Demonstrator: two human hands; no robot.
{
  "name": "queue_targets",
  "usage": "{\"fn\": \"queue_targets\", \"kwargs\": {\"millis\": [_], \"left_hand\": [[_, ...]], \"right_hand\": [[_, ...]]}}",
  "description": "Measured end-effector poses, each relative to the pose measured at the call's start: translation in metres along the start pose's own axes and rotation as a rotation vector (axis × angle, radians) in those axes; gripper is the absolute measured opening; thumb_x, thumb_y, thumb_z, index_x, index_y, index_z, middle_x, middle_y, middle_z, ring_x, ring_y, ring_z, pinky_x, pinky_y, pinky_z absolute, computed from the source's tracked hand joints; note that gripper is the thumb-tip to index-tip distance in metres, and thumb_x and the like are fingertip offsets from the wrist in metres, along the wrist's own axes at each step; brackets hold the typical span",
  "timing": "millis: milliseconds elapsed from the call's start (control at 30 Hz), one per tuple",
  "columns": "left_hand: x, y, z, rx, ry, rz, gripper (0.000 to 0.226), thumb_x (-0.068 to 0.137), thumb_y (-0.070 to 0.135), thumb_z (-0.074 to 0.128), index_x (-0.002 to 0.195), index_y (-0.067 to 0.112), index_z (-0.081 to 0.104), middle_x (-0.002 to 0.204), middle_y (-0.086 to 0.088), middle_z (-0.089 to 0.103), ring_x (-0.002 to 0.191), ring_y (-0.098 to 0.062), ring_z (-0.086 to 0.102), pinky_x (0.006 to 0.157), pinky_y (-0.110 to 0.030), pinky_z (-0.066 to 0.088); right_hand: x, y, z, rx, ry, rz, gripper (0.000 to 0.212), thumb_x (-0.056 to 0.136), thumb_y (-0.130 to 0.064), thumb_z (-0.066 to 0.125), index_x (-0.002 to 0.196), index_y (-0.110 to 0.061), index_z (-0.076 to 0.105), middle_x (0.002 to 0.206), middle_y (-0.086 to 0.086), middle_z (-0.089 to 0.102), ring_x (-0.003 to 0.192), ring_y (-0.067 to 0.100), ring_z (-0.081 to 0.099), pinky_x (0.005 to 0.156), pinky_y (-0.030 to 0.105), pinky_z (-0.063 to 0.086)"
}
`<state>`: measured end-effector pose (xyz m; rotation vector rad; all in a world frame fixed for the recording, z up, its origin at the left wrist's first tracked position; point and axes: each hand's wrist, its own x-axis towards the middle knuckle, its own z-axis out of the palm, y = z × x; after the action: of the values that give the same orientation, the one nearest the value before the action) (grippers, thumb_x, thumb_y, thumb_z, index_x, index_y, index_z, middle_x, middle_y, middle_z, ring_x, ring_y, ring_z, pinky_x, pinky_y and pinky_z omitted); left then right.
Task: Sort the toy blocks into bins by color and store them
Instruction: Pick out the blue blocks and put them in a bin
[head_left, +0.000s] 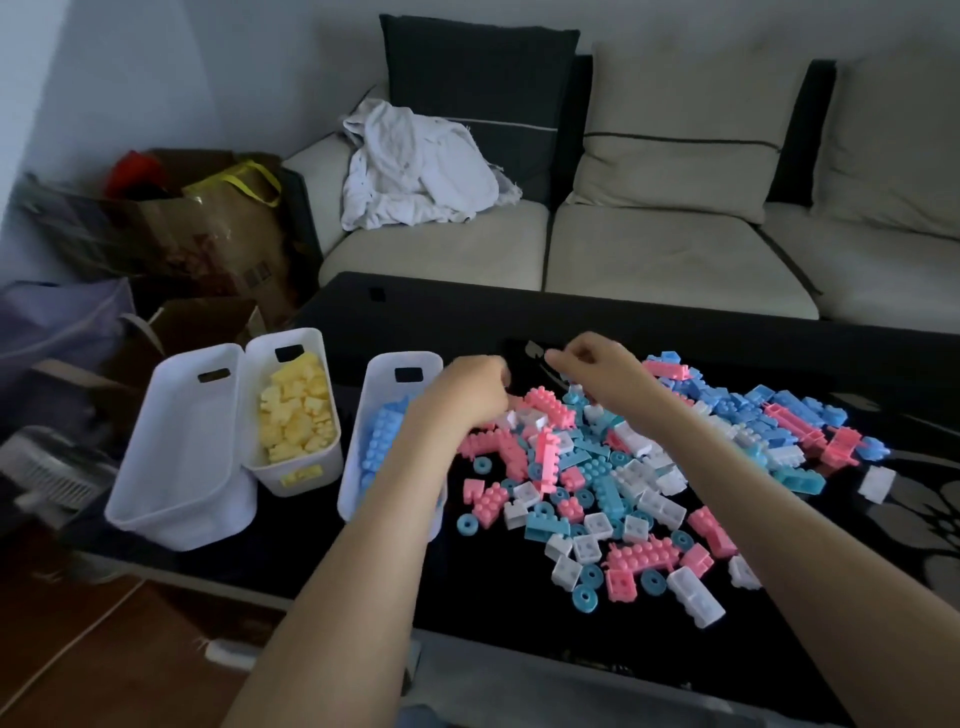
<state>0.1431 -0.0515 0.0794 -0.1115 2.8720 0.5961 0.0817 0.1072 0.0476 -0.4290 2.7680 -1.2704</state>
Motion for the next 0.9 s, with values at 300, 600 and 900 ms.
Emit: {"fn": "queue_targets", "kwargs": {"millis": [300, 600, 900], "left_hand": [[-0.021, -0.057, -0.035, 0.246, -0.12, -0.206, 0.043, 0.096, 0.005, 0.046, 0.138, 0.011, 0.044, 0.104, -0.007, 0.05, 0.093, -0.016, 0.045, 0.08, -0.024, 0.04], [-0.015, -0.06, -0.026, 0.113, 0.012, -0.263, 0.043, 0.092, 0.015, 0.057, 0.133, 0.005, 0.045, 0.101, -0.008, 0.052, 0.086, -0.019, 0.053, 0.074, -0.026, 0.042], [0.008, -0.003, -0.002, -0.184, 0.262, 0.063, 0.038, 0.098, 0.021, 0.044, 0.136, 0.02, 0.045, 0.13, -0.01, 0.054, 0.11, -0.024, 0.055, 0.079, -0.027, 0.039]], "right_hand": [[-0.003, -0.069, 0.078, -0.154, -0.178, -0.407, 0.02, 0.091, -0.025, 0.056, 0.109, -0.018, 0.058, 0.102, -0.002, 0.054, 0.077, 0.002, 0.05, 0.061, 0.009, 0.04], [-0.004, -0.062, 0.074, -0.196, -0.376, -0.387, 0.045, 0.097, -0.008, 0.041, 0.138, -0.025, 0.04, 0.128, -0.002, 0.057, 0.111, 0.01, 0.056, 0.092, 0.02, 0.044], [-0.004, -0.004, 0.011, -0.297, -0.162, -0.152, 0.036, 0.101, -0.018, 0.036, 0.134, -0.021, 0.049, 0.134, 0.0, 0.053, 0.119, 0.016, 0.051, 0.093, 0.02, 0.035]]}}
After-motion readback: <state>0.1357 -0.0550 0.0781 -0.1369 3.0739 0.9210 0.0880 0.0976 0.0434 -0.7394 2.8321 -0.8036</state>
